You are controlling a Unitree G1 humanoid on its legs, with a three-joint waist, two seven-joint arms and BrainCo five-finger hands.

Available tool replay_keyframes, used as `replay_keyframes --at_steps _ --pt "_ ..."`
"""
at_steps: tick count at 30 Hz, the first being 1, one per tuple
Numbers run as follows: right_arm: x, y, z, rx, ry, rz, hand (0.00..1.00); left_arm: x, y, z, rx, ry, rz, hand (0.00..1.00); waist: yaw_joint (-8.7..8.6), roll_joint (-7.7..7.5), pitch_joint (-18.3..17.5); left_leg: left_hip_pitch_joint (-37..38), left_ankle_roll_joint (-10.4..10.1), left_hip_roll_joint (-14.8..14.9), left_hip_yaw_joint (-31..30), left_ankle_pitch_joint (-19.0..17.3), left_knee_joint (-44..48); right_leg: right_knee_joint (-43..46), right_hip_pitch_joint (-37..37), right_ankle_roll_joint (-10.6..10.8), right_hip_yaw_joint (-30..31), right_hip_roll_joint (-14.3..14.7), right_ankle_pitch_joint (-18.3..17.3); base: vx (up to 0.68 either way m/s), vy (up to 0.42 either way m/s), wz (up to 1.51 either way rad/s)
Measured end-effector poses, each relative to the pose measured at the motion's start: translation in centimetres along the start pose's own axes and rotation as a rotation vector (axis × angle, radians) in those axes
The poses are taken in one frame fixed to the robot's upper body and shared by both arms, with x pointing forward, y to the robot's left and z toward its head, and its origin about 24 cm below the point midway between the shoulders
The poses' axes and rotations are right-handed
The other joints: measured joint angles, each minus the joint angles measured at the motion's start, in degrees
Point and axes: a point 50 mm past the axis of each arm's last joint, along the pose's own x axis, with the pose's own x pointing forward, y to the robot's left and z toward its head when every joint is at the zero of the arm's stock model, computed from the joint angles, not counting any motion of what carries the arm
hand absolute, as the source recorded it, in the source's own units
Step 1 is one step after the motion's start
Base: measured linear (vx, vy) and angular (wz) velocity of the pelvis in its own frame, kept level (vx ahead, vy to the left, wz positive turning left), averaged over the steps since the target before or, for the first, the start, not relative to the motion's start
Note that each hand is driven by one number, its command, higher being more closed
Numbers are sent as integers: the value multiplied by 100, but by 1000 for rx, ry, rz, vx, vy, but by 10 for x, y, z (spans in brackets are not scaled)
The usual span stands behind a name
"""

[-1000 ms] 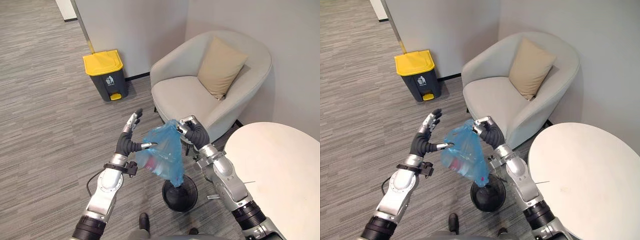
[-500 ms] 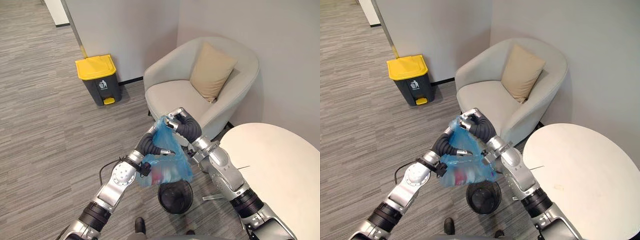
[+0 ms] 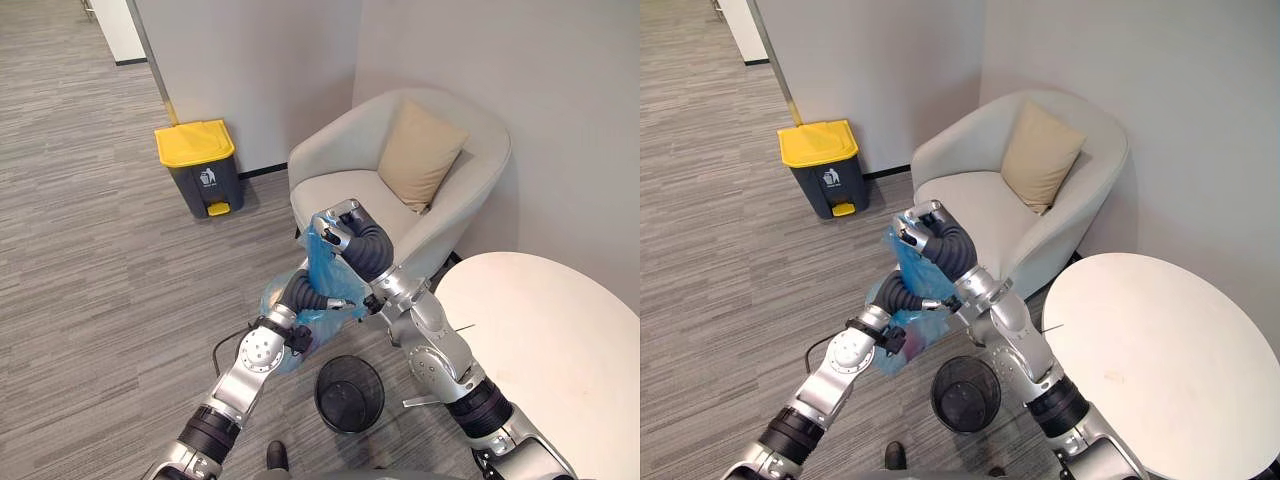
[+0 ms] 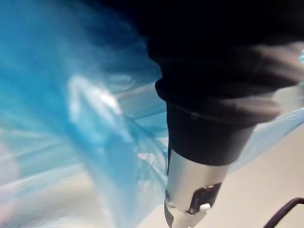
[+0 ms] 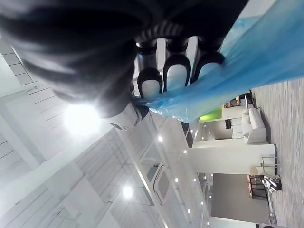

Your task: Gather rubbish on tea table into small bin, then transfer packed bag to large trash can.

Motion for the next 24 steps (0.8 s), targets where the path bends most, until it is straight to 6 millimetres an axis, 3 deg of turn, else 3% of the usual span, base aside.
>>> replay_keyframes --at_steps 13,17,24 --pt "-3 1 -7 -8 60 10 100 -14 -13 -36 -6 166 -8 0 20 -4 -29 -43 -3 18 -63 -3 0 -12 9 2 -55 9 0 0 0 1" --pt "-1 1 -6 -10 52 4 100 -28 -19 -49 -20 238 -25 0 12 -4 -29 -43 -3 26 -68 -3 0 -12 11 2 -60 17 0 0 0 0" --pt "9 8 -2 -11 31 44 100 -34 -24 -54 -36 266 -38 0 32 -5 -30 -43 -14 77 -88 4 0 -7 18 0 -73 66 0 0 0 0"
